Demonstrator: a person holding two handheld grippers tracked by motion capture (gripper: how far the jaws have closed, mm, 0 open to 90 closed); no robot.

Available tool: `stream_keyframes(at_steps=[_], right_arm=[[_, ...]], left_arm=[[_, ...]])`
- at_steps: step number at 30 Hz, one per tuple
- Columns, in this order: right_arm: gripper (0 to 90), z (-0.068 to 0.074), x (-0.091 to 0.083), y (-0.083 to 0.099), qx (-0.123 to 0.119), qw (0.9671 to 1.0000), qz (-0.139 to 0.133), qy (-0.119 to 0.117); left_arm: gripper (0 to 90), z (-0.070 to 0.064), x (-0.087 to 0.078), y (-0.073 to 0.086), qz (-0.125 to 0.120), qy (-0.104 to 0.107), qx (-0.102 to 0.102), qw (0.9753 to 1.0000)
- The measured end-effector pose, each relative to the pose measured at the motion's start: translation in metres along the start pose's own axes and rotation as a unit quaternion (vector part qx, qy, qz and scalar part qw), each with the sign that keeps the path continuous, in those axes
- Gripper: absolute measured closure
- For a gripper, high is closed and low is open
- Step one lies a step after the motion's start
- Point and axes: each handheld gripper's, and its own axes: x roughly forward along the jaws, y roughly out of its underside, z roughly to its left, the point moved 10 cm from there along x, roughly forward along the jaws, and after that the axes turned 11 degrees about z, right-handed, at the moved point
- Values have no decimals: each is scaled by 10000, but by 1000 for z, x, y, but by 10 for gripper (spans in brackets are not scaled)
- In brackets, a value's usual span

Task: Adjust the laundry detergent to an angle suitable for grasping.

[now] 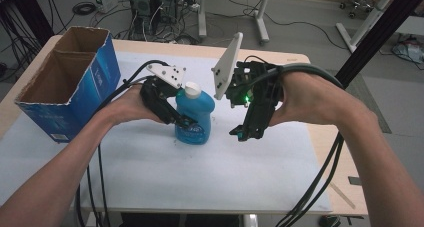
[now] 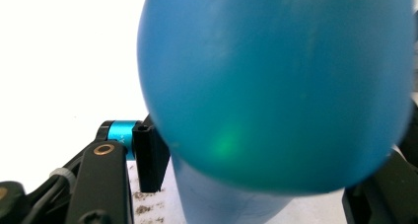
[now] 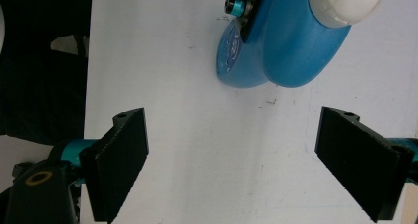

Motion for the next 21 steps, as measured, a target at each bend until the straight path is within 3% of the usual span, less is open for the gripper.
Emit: stream_keyframes(at_steps=[13,19,21], right_arm=[[122,1,0,-1,-20,10000,5,-14],[122,1,0,-1,-32,10000,8,-21],[122,1,0,-1,-34,10000,9,-23]], left_arm=[[293,0,2,2,283,-206,-136,9993],[265,0,-2,4,429,-352,-318,9980],[264,0,-3,5,493,-368,-279,9977]])
